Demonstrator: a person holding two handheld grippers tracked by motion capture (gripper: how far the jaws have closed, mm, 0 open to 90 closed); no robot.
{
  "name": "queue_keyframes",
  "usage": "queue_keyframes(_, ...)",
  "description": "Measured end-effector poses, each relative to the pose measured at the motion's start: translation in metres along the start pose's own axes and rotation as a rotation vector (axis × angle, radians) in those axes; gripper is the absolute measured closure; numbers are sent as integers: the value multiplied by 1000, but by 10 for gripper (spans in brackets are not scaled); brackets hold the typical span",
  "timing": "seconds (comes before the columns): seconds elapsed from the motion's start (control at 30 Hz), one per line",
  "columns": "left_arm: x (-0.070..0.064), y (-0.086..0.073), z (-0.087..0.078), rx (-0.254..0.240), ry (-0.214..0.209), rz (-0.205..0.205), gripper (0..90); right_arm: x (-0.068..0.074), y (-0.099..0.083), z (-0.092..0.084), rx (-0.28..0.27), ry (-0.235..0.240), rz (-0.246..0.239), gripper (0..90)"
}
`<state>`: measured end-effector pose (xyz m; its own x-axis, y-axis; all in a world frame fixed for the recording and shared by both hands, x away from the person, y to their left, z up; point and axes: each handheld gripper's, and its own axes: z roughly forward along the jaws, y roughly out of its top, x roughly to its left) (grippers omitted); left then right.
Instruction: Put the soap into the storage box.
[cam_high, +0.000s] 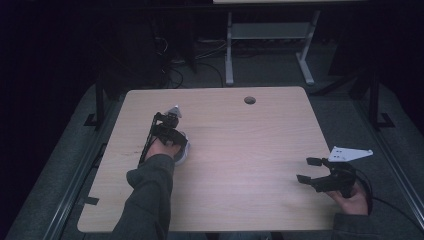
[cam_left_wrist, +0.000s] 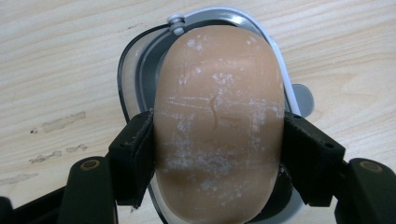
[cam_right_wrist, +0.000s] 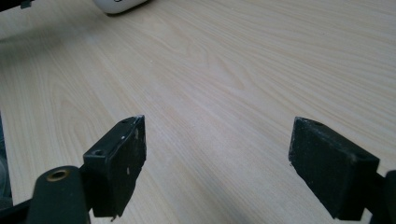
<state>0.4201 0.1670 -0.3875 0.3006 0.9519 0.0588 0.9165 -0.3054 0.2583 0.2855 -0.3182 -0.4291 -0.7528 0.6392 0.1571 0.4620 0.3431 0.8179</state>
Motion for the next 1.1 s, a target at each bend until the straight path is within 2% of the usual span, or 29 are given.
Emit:
queue_keyframes(0.3, 1, -2, 0, 3, -3, -2, 315, 0, 0, 0, 3, 2, 1, 184)
queue_keyframes(0.53, 0, -1, -9, -22, 18, 11, 304, 0, 0, 1, 3, 4, -3, 184)
queue_keyframes(0.73, 4, -4, -14, -42, -21, 17, 287, 0, 0, 1, 5, 4, -1, 184)
queue_keyframes(0.9, 3, -6, -21, -72, -34, 23, 282, 1, 0, 1, 3, 3, -2, 184)
queue_keyframes(0.97, 4, -8, -25, -89, -41, 25, 274, 1, 0, 1, 6, 4, -2, 184)
queue_keyframes(1.0, 4, -10, -30, -112, -62, 26, 270, 1, 0, 2, 5, 3, -3, 184)
queue_keyframes(1.03, 4, -10, -30, -112, -62, 26, 270, 1, 1, 2, 7, 3, -2, 184)
queue_keyframes(1.07, 4, -12, -35, -146, -89, 37, 269, 2, 1, 2, 8, 2, -3, 184)
queue_keyframes(1.1, 4, -12, -35, -146, -89, 37, 270, 2, 1, 2, 8, 2, -3, 184)
